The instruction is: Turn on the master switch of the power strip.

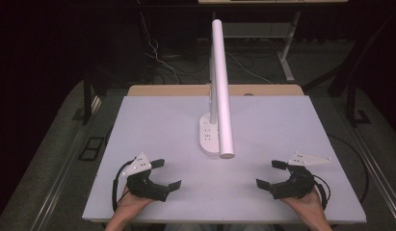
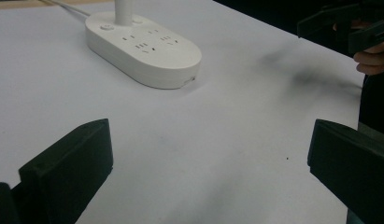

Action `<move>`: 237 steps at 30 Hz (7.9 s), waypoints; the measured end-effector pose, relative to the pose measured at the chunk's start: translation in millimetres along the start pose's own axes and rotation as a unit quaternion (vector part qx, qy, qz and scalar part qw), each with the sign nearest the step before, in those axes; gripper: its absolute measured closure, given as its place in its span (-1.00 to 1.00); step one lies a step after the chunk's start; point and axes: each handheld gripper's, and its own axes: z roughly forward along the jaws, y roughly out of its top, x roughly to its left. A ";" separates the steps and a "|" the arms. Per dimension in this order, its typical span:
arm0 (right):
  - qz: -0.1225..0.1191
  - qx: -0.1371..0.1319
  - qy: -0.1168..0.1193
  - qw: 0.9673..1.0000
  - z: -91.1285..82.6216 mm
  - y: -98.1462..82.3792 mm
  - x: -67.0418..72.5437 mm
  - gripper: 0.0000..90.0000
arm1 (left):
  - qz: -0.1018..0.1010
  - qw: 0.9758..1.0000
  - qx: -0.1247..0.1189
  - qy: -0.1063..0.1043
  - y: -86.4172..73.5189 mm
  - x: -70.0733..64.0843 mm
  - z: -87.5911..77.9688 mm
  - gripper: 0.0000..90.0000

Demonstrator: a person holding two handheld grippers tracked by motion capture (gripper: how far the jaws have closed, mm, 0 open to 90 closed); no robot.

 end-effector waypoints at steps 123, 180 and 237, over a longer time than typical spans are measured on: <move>0.007 0.009 0.000 1.000 -9.2 -6.0 -4.8 -1.00 | 0.027 0.994 0.103 -0.006 105.6 44.9 33.0 -0.99; 0.011 0.002 -0.001 1.000 -14.2 -7.4 -8.8 -1.00 | -0.009 0.993 0.114 0.025 169.3 110.0 80.4 0.13; 0.007 0.007 -0.002 1.000 -14.5 -7.6 -10.3 -1.00 | -0.106 0.989 0.097 0.038 135.7 126.3 159.7 1.00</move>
